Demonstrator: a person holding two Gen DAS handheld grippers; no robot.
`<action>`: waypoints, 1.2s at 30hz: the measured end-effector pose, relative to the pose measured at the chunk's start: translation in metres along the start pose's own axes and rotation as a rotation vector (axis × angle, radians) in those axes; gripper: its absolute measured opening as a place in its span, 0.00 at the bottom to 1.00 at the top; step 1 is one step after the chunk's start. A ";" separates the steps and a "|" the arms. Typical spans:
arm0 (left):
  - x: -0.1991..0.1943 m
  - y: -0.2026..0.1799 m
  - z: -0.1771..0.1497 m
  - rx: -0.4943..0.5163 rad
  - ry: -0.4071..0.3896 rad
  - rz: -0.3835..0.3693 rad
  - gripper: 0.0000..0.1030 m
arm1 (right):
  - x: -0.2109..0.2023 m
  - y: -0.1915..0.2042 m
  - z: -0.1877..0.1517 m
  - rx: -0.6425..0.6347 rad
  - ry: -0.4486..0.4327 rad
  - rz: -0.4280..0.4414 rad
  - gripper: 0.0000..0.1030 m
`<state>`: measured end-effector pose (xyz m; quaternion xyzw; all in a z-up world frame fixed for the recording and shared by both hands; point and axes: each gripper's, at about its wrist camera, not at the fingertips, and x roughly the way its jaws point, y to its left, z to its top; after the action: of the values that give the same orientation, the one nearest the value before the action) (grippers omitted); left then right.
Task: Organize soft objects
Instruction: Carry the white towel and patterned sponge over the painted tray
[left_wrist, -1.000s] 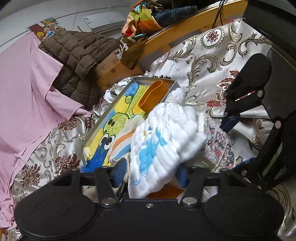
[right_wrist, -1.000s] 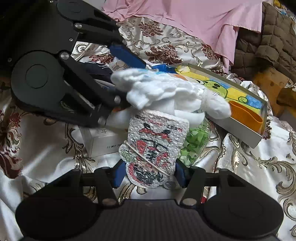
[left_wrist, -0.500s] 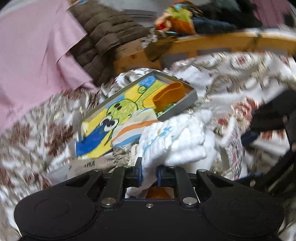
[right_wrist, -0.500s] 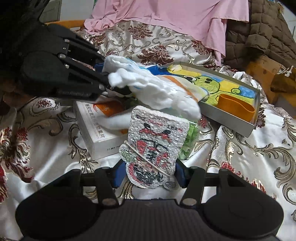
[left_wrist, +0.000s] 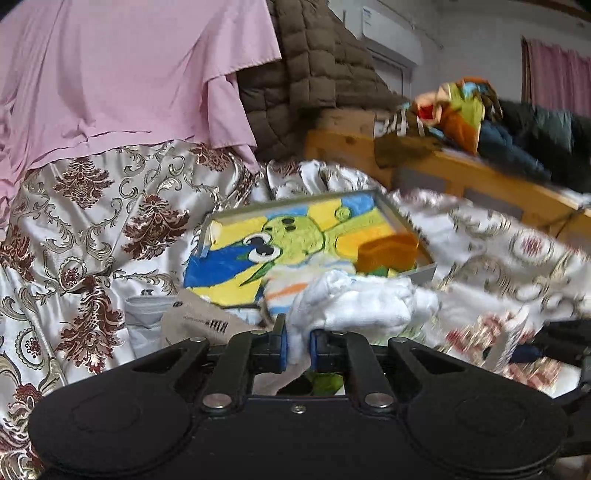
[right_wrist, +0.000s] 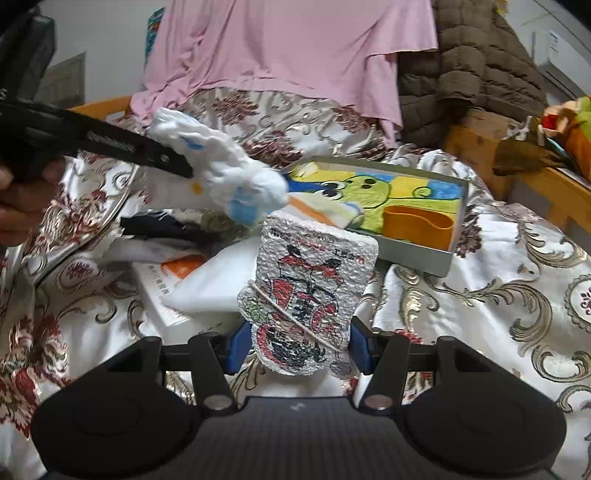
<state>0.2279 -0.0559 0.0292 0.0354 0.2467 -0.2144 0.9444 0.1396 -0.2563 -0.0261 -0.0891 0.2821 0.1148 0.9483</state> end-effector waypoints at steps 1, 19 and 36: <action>-0.003 -0.001 0.004 -0.011 -0.007 -0.002 0.11 | -0.001 -0.002 0.001 0.006 -0.005 -0.004 0.57; 0.005 -0.012 0.089 -0.128 -0.161 0.072 0.11 | 0.012 -0.044 0.056 0.103 -0.327 -0.087 0.58; 0.164 -0.008 0.103 -0.171 -0.055 0.154 0.11 | 0.139 -0.116 0.096 0.245 -0.240 -0.109 0.58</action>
<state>0.3998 -0.1441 0.0413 -0.0323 0.2344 -0.1204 0.9641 0.3331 -0.3222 -0.0119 0.0264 0.1735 0.0378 0.9837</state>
